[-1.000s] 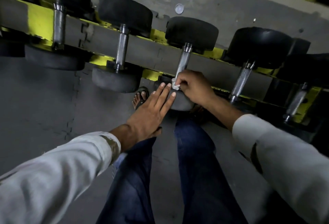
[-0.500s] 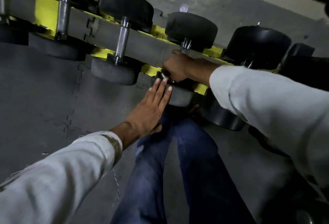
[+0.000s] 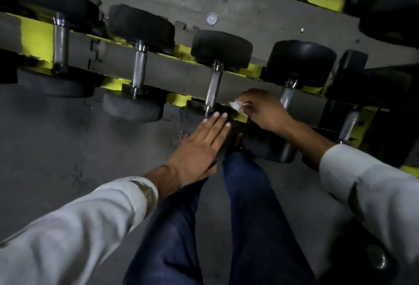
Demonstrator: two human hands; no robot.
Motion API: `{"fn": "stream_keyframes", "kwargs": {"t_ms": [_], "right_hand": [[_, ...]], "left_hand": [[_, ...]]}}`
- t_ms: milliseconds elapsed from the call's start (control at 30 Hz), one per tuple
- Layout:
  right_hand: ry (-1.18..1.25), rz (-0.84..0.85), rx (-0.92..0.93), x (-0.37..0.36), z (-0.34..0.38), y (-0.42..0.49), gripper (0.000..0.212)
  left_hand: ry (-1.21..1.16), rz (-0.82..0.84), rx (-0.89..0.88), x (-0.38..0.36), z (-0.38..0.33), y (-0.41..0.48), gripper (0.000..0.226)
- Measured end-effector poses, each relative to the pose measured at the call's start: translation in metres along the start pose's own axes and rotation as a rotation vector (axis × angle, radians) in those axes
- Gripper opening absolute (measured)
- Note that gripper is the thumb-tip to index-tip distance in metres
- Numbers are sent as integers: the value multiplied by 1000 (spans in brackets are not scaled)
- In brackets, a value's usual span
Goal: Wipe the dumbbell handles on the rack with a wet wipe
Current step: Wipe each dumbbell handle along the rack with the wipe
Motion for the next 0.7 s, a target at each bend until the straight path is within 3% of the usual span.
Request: {"fn": "stream_keyframes", "kwargs": {"t_ms": [100,167,300,367,433,533,667,700], "right_hand": [[-116,-90,-62,20,-50,-24,26],[-183,-20,-34,14,-74,-36,26],[-440,219,307,-23,-71,-63,33],[-622,220,421,-16,-72,-62,33],[-696,120,369,9,-89,-46,28],[-569,2,218,28,-105,-36,30],[-551,339,367,-32,-87,-64,19],[-550,352,399,-35,-91,-61,13]], "left_hand": [[-30,18,-95,-5,-30,22,111],[-51,10,-144,-8,-50,38,109],[-46,18,-174,-19,-81,64,110],[-37,46,-166,-25,-94,73,110],[-32,73,-141,-29,-106,79,110],[-45,114,-84,-31,-116,83,113],[2,118,-36,-31,-122,83,115],[8,117,-31,-31,-123,83,115]]}}
Point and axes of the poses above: each hand's wrist, its own y-axis towards the middle knuckle, its own x-axis out of the back of the hand, z = x × y, the point moved 10 cm from there along y, towards the middle knuckle, and after that the axes turned 1 degree about -y, right-handed, at the moved point
